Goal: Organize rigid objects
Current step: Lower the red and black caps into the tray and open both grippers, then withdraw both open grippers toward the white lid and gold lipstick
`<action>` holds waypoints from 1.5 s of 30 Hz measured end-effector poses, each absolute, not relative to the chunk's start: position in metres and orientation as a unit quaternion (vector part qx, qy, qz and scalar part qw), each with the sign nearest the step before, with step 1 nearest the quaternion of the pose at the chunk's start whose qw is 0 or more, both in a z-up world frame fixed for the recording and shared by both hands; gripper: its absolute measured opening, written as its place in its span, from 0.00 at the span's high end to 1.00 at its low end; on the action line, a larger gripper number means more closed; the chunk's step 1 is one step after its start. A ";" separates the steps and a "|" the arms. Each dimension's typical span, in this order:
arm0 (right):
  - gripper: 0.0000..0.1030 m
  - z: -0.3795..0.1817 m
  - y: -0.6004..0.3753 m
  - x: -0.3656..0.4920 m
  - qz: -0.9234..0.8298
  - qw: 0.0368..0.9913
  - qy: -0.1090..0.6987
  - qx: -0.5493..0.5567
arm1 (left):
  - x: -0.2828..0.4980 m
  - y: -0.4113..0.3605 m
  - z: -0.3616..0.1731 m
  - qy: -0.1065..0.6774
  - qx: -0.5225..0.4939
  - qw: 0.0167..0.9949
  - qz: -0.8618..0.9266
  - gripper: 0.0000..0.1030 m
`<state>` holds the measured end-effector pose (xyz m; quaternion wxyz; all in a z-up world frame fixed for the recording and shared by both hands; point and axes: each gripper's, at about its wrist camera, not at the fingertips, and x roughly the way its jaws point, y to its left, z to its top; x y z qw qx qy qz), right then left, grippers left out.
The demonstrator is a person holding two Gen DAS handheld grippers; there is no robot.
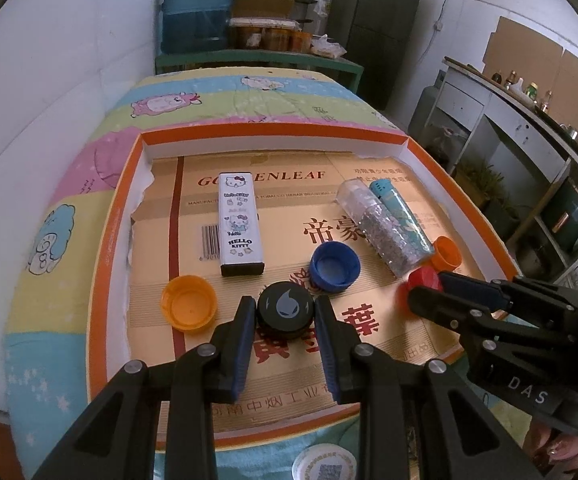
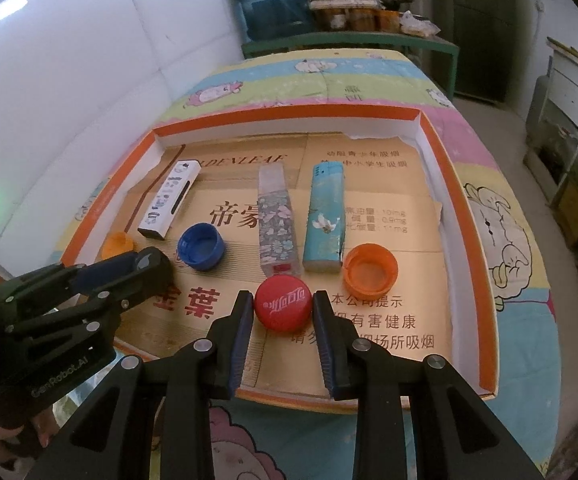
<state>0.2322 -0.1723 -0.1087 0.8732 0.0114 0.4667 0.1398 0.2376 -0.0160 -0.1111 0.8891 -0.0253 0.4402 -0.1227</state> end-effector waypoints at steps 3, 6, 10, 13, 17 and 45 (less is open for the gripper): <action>0.70 -0.109 -0.171 0.233 0.139 0.874 0.466 0.008 | 0.238 -0.016 -0.111 0.440 -0.025 0.889 -0.123 0.70; 0.70 -0.109 -0.169 0.233 0.138 0.874 0.466 0.001 | 0.238 -0.017 -0.111 0.440 -0.024 0.889 -0.124 0.70; 0.70 -0.109 -0.167 0.232 0.139 0.874 0.465 -0.005 | 0.239 -0.016 -0.112 0.441 -0.024 0.888 -0.128 0.70; 0.70 -0.109 -0.167 0.232 0.139 0.875 0.464 -0.005 | 0.239 -0.015 -0.112 0.441 -0.025 0.888 -0.130 0.65; 0.64 -0.109 -0.168 0.231 0.137 0.876 0.463 -0.004 | 0.238 -0.016 -0.111 0.439 -0.025 0.888 -0.131 0.54; 0.60 -0.075 -0.172 0.197 0.125 0.893 0.433 0.005 | 0.207 -0.008 -0.082 0.414 -0.035 0.900 -0.130 0.51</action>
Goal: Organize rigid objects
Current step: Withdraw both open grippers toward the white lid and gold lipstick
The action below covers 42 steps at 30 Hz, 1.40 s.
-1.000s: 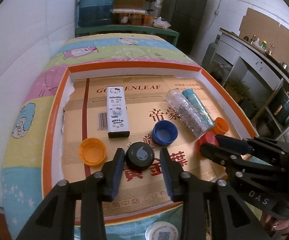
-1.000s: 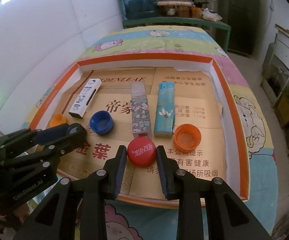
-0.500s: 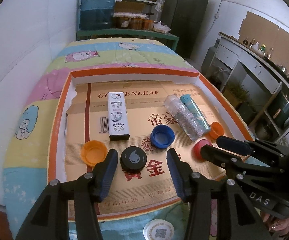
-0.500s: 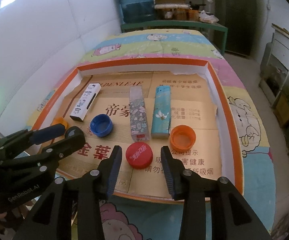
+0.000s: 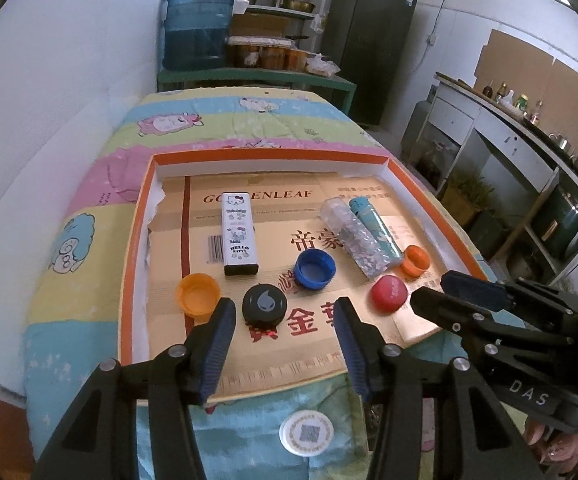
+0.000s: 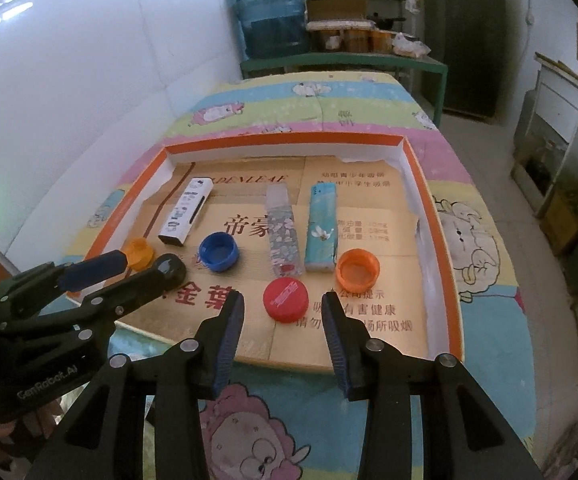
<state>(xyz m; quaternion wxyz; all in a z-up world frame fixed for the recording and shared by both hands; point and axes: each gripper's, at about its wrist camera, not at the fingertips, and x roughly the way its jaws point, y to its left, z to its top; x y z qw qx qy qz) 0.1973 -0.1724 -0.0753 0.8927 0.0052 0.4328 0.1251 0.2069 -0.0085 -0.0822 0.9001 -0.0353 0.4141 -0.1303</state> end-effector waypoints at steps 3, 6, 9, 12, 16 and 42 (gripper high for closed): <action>0.60 -0.071 -0.175 0.191 0.125 0.895 0.428 0.012 | 0.199 -0.006 -0.076 0.408 -0.036 0.904 -0.127 0.51; 0.60 -0.068 -0.179 0.186 0.121 0.898 0.423 0.023 | 0.190 -0.001 -0.069 0.401 -0.037 0.907 -0.122 0.51; 0.60 -0.065 -0.181 0.180 0.116 0.898 0.424 0.030 | 0.181 0.006 -0.065 0.396 -0.046 0.909 -0.117 0.51; 0.60 -0.063 -0.179 0.172 0.112 0.898 0.425 0.029 | 0.174 0.009 -0.062 0.398 -0.045 0.909 -0.116 0.51; 0.60 -0.062 -0.176 0.160 0.110 0.896 0.428 0.029 | 0.162 0.009 -0.059 0.396 -0.046 0.910 -0.118 0.51; 0.60 -0.049 -0.135 0.096 0.122 0.891 0.436 0.009 | 0.086 0.033 -0.050 0.388 -0.051 0.914 -0.105 0.51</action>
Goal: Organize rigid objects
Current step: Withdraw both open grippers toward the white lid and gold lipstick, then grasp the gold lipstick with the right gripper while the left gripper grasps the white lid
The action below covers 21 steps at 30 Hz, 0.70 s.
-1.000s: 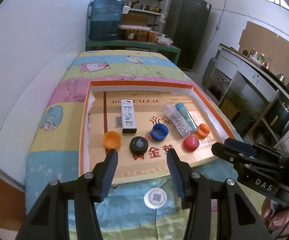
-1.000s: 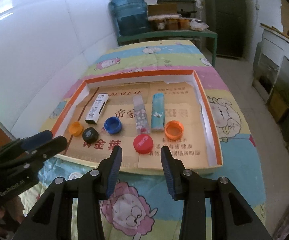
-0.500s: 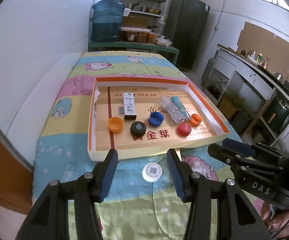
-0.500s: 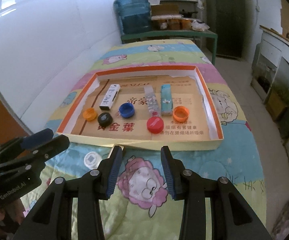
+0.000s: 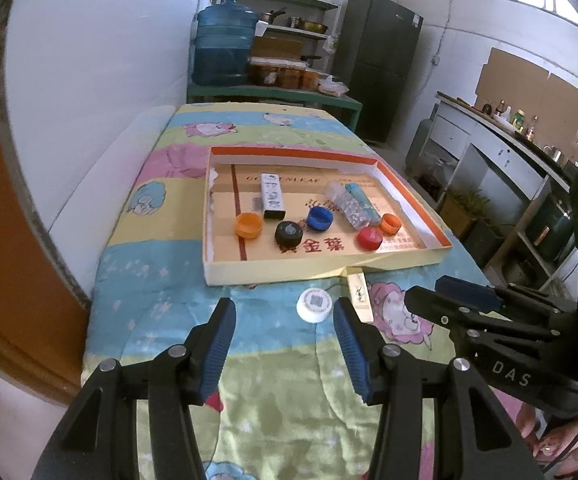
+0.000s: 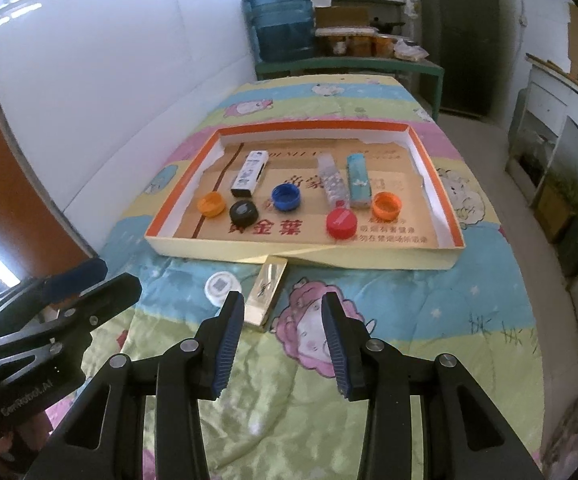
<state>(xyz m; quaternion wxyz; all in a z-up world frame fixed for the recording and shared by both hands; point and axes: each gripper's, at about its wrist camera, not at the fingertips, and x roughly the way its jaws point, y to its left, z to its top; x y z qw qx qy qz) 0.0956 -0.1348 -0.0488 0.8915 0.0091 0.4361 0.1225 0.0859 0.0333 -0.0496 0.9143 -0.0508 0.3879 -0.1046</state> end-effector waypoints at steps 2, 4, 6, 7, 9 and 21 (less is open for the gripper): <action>0.60 -0.050 -0.132 0.093 0.123 0.891 0.438 0.008 | 0.082 0.037 -0.052 0.389 -0.053 0.914 -0.102 0.51; 0.56 -0.053 -0.130 0.089 0.123 0.889 0.440 0.008 | 0.077 0.039 -0.055 0.389 -0.055 0.914 -0.100 0.51; 0.53 -0.056 -0.129 0.085 0.122 0.888 0.443 0.009 | 0.072 0.041 -0.057 0.388 -0.056 0.914 -0.100 0.51; 0.53 -0.059 -0.128 0.083 0.122 0.887 0.445 0.008 | 0.069 0.042 -0.059 0.387 -0.058 0.915 -0.100 0.51; 0.53 -0.062 -0.126 0.079 0.119 0.886 0.449 0.005 | 0.066 0.043 -0.061 0.384 -0.061 0.916 -0.100 0.51; 0.50 -0.081 -0.115 0.070 0.129 0.879 0.459 0.011 | 0.060 0.058 -0.074 0.386 -0.081 0.915 -0.089 0.51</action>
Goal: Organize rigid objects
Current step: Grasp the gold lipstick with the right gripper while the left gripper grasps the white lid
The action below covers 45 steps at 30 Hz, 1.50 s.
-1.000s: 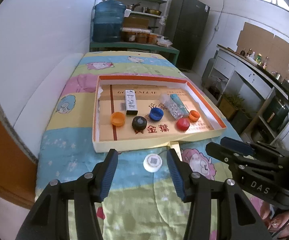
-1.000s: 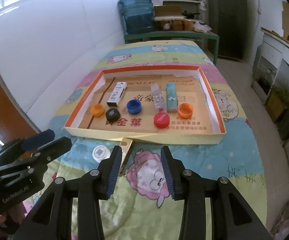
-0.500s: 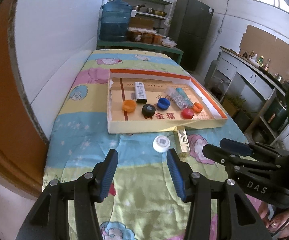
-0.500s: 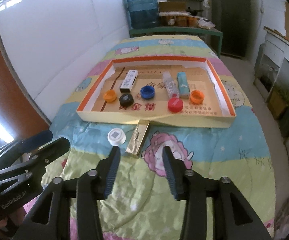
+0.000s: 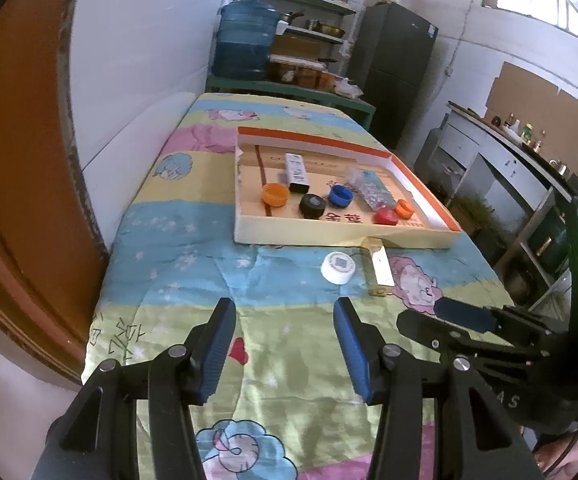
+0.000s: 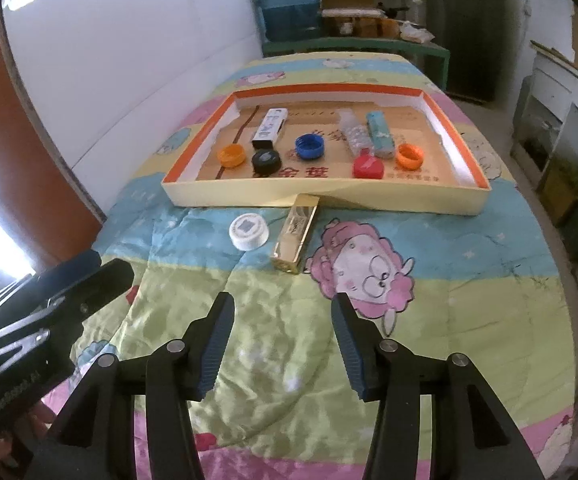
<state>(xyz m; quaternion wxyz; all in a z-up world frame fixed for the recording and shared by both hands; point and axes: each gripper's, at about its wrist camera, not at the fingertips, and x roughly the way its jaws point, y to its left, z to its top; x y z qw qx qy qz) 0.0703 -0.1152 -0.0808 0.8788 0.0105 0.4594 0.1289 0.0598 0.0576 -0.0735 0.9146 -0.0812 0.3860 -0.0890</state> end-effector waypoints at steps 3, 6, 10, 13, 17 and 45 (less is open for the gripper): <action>0.50 -0.084 -0.112 0.071 0.131 0.878 0.460 0.013 | 0.062 0.062 -0.076 0.387 -0.086 0.914 -0.086 0.51; 0.50 -0.087 -0.110 0.076 0.126 0.879 0.459 0.011 | 0.064 0.063 -0.079 0.390 -0.087 0.913 -0.088 0.51; 0.50 -0.092 -0.111 0.090 0.113 0.881 0.460 0.010 | 0.068 0.062 -0.083 0.393 -0.091 0.910 -0.098 0.51; 0.50 -0.095 -0.111 0.102 0.108 0.883 0.456 0.012 | 0.072 0.059 -0.086 0.397 -0.087 0.908 -0.102 0.51; 0.50 -0.102 -0.106 0.119 0.097 0.883 0.458 0.004 | 0.076 0.057 -0.089 0.402 -0.084 0.906 -0.105 0.51; 0.82 -0.091 -0.154 0.129 0.087 0.898 0.431 0.020 | 0.129 -0.012 -0.108 0.438 -0.012 0.887 -0.144 0.51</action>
